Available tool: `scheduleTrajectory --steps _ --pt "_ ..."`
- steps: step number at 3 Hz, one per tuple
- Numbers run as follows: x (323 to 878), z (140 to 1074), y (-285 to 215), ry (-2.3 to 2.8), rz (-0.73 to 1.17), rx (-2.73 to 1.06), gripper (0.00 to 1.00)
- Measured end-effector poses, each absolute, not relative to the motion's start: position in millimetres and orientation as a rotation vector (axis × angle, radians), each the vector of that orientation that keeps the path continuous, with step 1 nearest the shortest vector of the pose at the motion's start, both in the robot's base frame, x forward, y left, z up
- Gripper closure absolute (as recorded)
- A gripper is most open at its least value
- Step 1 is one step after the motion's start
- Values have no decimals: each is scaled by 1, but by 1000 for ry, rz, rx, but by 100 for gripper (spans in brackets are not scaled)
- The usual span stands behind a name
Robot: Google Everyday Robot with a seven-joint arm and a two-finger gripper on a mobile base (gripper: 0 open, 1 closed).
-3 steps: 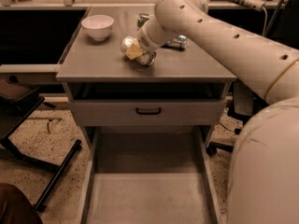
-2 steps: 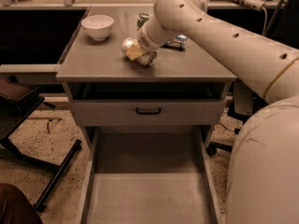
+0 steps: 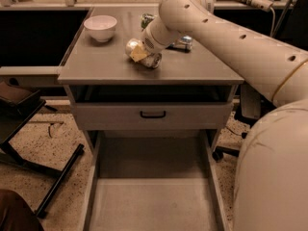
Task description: Pick 7up can from middle drawer and place on counter
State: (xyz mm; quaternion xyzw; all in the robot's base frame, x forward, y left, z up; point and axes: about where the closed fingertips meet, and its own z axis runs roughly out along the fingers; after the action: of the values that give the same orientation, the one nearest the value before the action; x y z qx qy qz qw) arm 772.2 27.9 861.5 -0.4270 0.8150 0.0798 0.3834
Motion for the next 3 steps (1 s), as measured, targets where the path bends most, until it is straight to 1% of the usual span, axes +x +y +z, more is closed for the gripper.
scheduleTrajectory --steps 2,3 --pt "772 861 28 2078 203 -1089 12" --pt "772 861 28 2078 203 -1089 0"
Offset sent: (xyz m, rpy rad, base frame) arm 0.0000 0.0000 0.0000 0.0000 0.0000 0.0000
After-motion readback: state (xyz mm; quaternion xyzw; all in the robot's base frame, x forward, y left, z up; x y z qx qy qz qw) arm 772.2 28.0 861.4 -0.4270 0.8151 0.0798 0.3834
